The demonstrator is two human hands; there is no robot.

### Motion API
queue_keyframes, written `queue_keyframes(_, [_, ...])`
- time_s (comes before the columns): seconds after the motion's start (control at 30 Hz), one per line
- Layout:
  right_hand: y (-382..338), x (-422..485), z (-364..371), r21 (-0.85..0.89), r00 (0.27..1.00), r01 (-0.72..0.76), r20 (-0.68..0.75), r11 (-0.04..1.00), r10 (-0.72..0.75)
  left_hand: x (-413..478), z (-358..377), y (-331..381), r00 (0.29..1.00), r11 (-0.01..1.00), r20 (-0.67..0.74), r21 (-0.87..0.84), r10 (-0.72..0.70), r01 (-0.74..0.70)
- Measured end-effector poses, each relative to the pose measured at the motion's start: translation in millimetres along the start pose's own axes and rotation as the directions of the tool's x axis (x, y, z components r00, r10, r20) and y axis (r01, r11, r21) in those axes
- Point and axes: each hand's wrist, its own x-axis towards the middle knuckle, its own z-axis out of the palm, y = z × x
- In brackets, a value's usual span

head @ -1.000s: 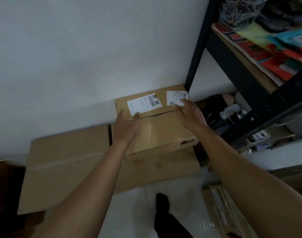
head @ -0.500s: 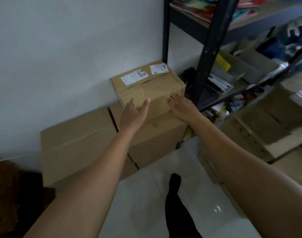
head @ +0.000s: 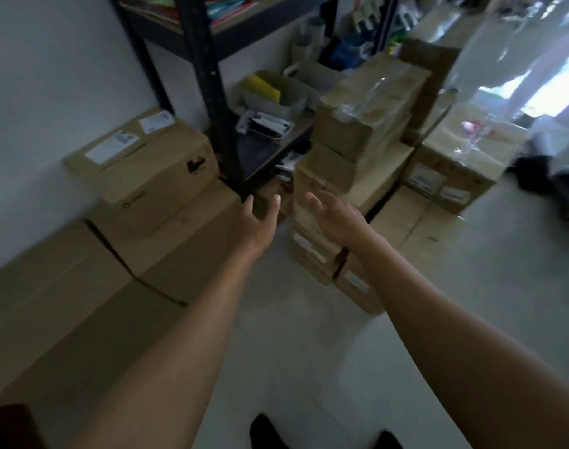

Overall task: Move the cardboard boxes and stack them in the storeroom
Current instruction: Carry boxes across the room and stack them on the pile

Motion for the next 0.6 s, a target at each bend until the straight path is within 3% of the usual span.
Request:
queue_keyframes(0.27, [159,-34,-100,0.076,0.982,-0.180,-0.048,0.981,0.184,-48,161,78,0.995,0.997,0.088,0.053,0.053,-0.058])
queue_keyframes(0.6, [317,-27,-182,0.185,0.982,-0.174,-0.041,0.967,0.185,-81,334,151,0.987,0.996,0.155,0.076,0.034,-0.046])
